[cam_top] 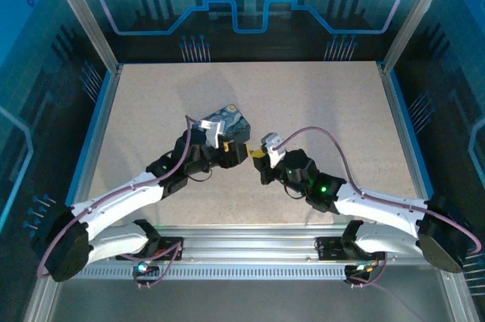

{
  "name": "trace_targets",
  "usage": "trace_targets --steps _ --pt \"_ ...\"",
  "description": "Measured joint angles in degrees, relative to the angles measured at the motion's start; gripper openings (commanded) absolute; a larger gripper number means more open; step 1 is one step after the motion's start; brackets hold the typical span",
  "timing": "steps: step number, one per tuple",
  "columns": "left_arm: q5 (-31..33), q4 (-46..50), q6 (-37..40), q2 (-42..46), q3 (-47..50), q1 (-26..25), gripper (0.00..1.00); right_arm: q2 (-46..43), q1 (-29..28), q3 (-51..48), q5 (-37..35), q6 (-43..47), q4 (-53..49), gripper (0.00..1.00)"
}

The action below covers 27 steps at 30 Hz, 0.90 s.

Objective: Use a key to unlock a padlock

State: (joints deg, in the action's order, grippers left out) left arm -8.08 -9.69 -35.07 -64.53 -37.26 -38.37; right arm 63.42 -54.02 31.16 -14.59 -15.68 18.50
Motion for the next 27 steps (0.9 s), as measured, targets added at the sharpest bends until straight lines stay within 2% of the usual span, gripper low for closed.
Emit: trace_targets --steps 3,10,15,20,23,27 --pt "-0.7 -0.1 -0.1 -0.2 -0.6 0.0 0.52 0.0 -0.2 0.0 0.5 0.2 0.3 0.00" --pt "-1.9 -1.4 -1.0 -0.5 -1.0 -0.1 0.31 0.0 -0.3 0.0 1.9 0.1 0.5 0.00" --pt "-2.1 -1.8 -1.0 -0.5 -1.0 0.0 0.23 0.0 -0.3 0.0 2.2 0.1 0.5 0.00" --pt "-2.3 -2.4 -1.1 -0.5 -1.0 -0.1 0.10 0.0 -0.3 0.1 2.2 -0.3 0.5 0.00" --pt "-2.3 -2.6 -1.0 -0.5 -1.0 -0.1 0.09 0.0 -0.3 0.3 2.2 -0.8 0.5 0.00" --pt "-2.3 -2.6 -0.9 -0.5 -1.0 -0.1 0.17 0.0 -0.3 0.4 2.3 -1.5 0.4 0.00"
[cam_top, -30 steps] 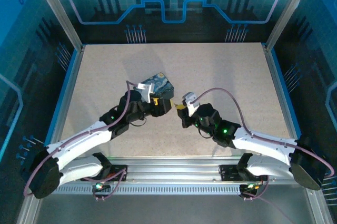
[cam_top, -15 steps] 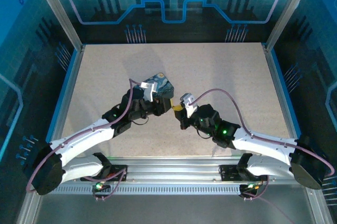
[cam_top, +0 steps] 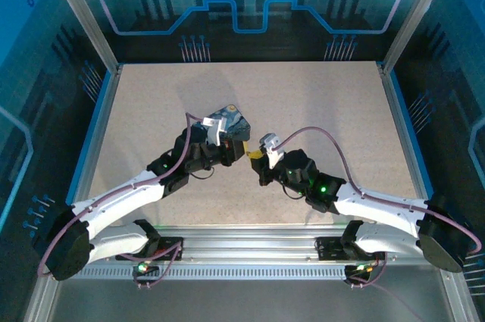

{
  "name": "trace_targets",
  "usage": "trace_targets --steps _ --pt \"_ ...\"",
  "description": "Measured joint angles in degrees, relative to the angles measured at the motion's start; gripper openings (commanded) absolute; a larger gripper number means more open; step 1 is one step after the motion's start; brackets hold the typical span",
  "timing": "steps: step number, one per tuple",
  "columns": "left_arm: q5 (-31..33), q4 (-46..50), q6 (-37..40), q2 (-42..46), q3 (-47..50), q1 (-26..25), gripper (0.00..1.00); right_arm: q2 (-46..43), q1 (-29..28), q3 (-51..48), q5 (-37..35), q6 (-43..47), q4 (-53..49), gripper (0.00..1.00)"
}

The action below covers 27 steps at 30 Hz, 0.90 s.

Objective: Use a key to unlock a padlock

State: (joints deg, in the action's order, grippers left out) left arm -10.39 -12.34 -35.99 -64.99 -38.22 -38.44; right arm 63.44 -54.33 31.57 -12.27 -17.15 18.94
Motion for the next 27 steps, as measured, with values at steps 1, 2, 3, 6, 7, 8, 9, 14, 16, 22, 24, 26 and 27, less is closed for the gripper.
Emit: trace_targets --steps 1,2,3,6,7,8,9,14,16,22,24,26,27 --pt "0.0 0.0 0.0 0.0 0.0 0.0 0.19 0.0 0.0 0.1 0.2 -0.2 0.0 0.00" --pt "0.0 0.0 -0.1 0.0 0.0 0.0 0.19 0.0 0.0 0.2 0.3 -0.4 0.0 0.00" --pt "0.0 0.0 -0.1 0.0 0.0 0.0 0.19 0.1 0.0 0.4 0.4 -0.6 0.0 0.00" --pt "0.0 0.0 -0.1 0.0 0.0 0.0 0.19 0.4 0.0 1.0 0.5 -0.9 0.0 0.00" --pt "0.0 0.0 -0.1 0.0 0.0 0.0 0.19 0.5 0.0 1.2 0.5 -0.9 0.0 0.00" --pt "0.0 -0.2 -0.1 -0.1 0.0 0.0 0.19 0.7 0.0 1.5 0.5 -0.9 0.0 0.00" --pt "0.0 -0.3 -0.1 -0.2 0.0 0.0 0.18 0.7 0.0 1.6 0.5 -0.9 0.0 0.00" --pt "-0.2 -0.5 -0.1 -0.5 0.0 0.0 0.12 0.9 0.0 1.8 0.5 -0.9 -0.1 0.00" --pt "-0.2 -0.6 -0.1 -0.5 0.0 -0.1 0.12 0.9 0.0 1.8 0.5 -1.0 -0.1 0.00" --pt "-0.2 -0.6 -0.1 -0.5 0.0 -0.1 0.12 0.9 0.0 1.8 0.5 -1.5 -0.6 0.00" --pt "-0.2 -0.6 -0.1 -0.5 0.0 -0.1 0.12 0.9 0.0 1.8 0.5 -1.9 -0.9 0.00" --pt "-0.2 -0.6 -0.1 -0.5 0.0 -0.1 0.11 0.9 0.0 1.8 0.5 -2.2 -0.9 0.00" --pt "-0.2 -0.6 -0.1 -0.5 0.0 -0.1 0.11 0.9 0.0 1.8 0.5 -2.3 -0.9 0.00"
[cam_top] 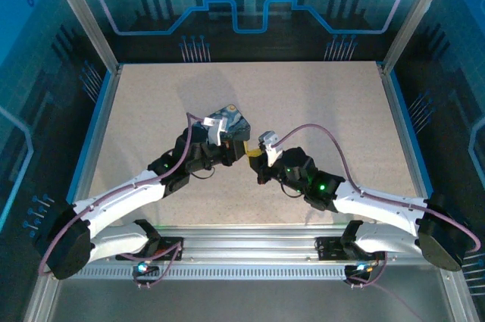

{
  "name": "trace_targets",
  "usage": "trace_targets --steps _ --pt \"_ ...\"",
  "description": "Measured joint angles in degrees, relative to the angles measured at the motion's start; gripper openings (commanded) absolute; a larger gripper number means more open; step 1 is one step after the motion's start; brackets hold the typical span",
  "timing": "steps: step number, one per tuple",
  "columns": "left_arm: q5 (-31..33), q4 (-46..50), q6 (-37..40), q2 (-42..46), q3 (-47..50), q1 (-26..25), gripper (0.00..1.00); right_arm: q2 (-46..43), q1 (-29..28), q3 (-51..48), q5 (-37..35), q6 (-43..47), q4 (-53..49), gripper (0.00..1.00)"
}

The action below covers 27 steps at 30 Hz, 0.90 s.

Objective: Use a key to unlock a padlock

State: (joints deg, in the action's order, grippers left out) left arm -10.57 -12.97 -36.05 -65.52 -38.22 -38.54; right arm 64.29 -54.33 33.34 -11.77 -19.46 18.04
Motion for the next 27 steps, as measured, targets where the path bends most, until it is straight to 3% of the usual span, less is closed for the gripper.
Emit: trace_targets --steps 5,9,13,19,23,27 --pt "0.0 0.0 0.1 0.0 0.0 0.0 0.00 0.0 0.0 0.0 0.0 -0.3 0.0 0.00" --pt "0.0 0.1 0.4 0.0 0.0 0.0 0.00 0.0 0.3 0.0 0.5 -0.7 -0.2 0.02" --pt "0.0 1.7 2.6 0.2 -0.8 -0.1 0.00 -0.7 2.8 -0.2 5.0 -1.6 -0.6 0.11" --pt "0.0 6.7 7.6 2.6 -3.6 -0.3 0.00 -6.3 13.9 -4.7 17.0 -4.3 0.5 0.25" --pt "-0.1 11.1 11.7 3.7 -6.4 -0.3 0.00 -9.9 23.3 -9.6 26.8 -7.7 4.2 0.40" --pt "-1.3 15.8 15.6 4.1 -9.3 -0.1 0.00 -12.9 27.7 -11.0 35.5 -9.6 6.1 0.49"
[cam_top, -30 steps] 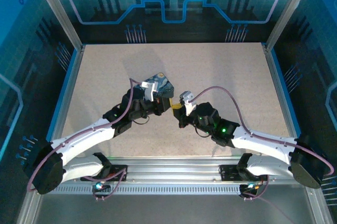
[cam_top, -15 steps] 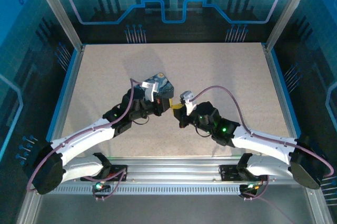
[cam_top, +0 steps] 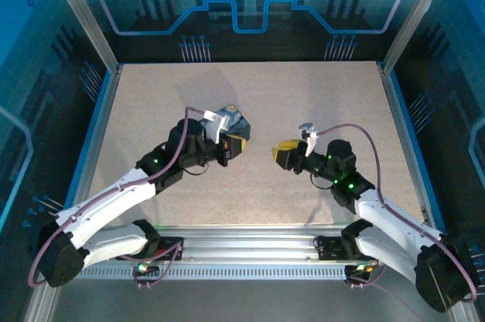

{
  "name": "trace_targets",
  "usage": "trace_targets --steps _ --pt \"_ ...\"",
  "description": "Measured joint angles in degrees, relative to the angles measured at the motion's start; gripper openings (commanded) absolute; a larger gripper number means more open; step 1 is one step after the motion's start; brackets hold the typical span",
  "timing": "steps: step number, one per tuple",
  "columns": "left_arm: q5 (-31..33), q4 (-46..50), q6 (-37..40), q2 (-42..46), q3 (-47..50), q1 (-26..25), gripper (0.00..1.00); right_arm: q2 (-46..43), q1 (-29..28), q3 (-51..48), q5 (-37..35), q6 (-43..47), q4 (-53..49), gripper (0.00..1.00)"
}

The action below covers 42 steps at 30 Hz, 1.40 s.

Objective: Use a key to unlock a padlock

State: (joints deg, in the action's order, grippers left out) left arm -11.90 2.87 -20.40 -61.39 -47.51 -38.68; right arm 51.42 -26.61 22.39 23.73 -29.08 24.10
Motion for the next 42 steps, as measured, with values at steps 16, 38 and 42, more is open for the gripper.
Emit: trace_targets --steps 16,38,42 --pt "-13.4 10.6 8.8 -1.9 -14.0 3.0 0.00 0.9 0.8 5.4 15.6 -1.4 6.8 0.79" --pt "-17.6 10.8 9.0 -3.7 -14.1 3.0 0.00 11.5 -7.9 11.8 15.8 0.0 10.7 0.50" --pt "-18.0 10.8 9.0 -4.0 -14.1 3.0 0.00 12.1 -8.4 13.0 15.8 -0.2 11.5 0.42"
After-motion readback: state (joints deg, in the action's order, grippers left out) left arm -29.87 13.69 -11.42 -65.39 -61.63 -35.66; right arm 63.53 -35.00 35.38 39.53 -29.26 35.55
